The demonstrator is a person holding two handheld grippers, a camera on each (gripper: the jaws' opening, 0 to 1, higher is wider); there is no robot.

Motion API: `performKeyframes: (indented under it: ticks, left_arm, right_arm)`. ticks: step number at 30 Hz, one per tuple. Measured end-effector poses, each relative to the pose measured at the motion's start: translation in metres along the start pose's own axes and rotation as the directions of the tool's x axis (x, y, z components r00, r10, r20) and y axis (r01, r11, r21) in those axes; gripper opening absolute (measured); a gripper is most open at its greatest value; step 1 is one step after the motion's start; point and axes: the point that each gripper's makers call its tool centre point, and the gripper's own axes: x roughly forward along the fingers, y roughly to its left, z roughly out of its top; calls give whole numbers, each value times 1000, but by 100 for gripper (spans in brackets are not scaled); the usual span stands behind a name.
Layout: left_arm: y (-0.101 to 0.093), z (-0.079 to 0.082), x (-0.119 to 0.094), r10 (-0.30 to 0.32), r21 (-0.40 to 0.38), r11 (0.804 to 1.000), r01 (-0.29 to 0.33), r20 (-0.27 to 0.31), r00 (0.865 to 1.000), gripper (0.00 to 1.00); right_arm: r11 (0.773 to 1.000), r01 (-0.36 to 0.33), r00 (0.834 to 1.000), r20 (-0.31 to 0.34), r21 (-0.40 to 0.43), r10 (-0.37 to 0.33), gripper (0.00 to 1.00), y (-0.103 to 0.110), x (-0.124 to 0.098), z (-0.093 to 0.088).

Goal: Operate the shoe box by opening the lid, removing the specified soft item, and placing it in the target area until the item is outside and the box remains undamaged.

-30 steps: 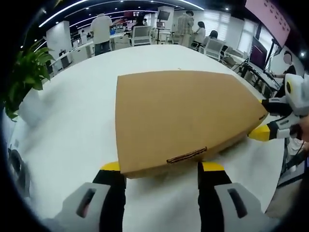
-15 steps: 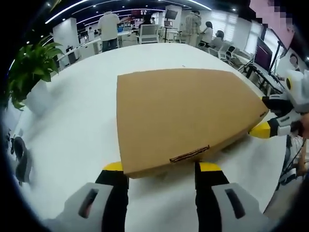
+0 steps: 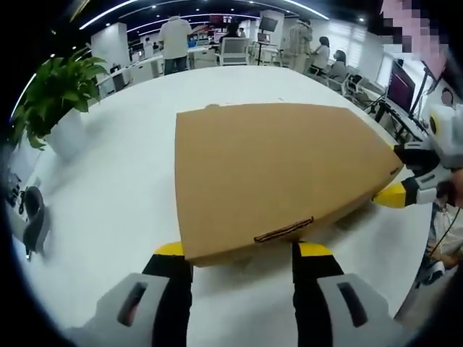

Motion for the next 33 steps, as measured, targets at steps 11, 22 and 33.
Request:
performKeyframes:
  ticks: [11,22,33]
  left_arm:
    - [-4,-12,-10,26,-48,999,-25,6,1000,54]
    - [-7,-26,-21,60,-82,995,-60,6,998,54]
    - [-9,-34,-28,46,-83,995,-47,-15,999,54]
  right_arm:
    - [1000,0,999,-32,-20,-1,67,5,-1,-2]
    - [998,-32,999,-28,-53,31,67,12,-5,-7]
    - [999,-39,999,-22,-28,38,67,22,-15,-14]
